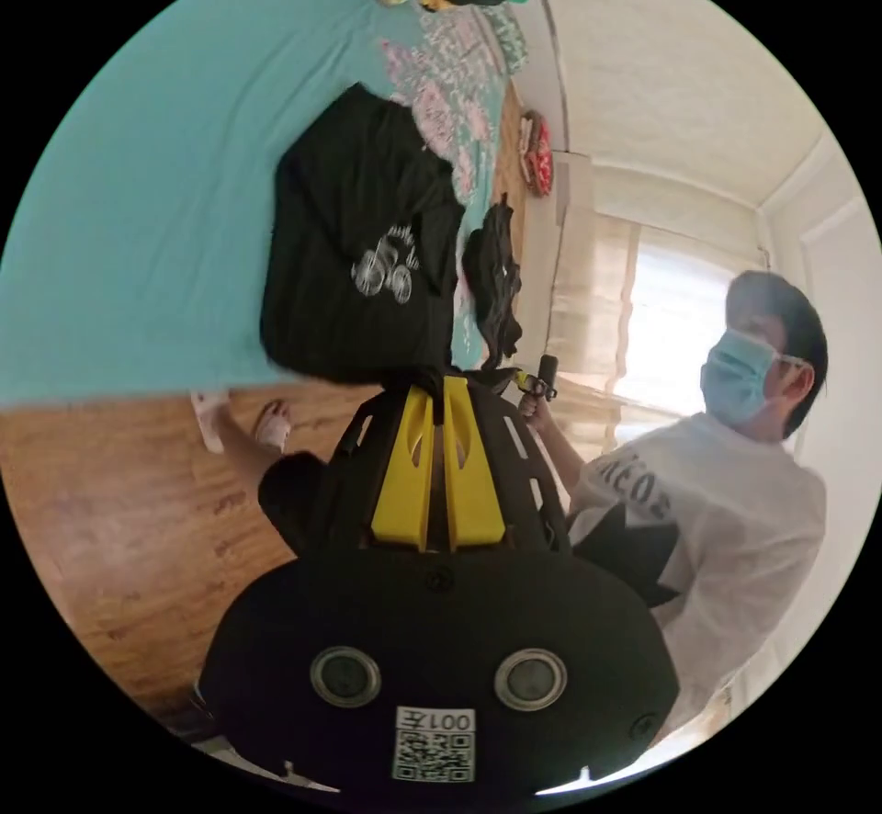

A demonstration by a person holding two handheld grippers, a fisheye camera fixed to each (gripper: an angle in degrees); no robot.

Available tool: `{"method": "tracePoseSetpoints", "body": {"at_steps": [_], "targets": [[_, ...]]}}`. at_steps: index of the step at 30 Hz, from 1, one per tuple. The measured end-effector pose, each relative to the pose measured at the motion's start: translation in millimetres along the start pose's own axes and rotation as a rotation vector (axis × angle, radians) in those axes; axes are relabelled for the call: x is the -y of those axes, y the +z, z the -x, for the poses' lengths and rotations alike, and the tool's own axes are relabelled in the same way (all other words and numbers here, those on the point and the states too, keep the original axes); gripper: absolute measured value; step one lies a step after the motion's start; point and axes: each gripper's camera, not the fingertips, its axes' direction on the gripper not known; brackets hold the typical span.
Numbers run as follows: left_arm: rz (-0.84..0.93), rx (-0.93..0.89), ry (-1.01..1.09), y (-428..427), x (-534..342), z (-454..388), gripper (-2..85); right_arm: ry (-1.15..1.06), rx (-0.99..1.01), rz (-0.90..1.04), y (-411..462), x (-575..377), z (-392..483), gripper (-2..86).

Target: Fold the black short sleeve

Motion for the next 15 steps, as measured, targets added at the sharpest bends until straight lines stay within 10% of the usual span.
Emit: {"method": "tracePoseSetpoints", "body": {"at_steps": [8, 15], "targets": [[-0.036, 0.083, -0.129, -9, 299, 11, 3.7, -0.066, -0.195, -0.242, -17, 257, 15, 0.4], [-0.286, 0.065, -0.092, -26, 318, 15, 8.7, -0.035, -0.311, -0.358, -16, 283, 38, 2.9]]}}
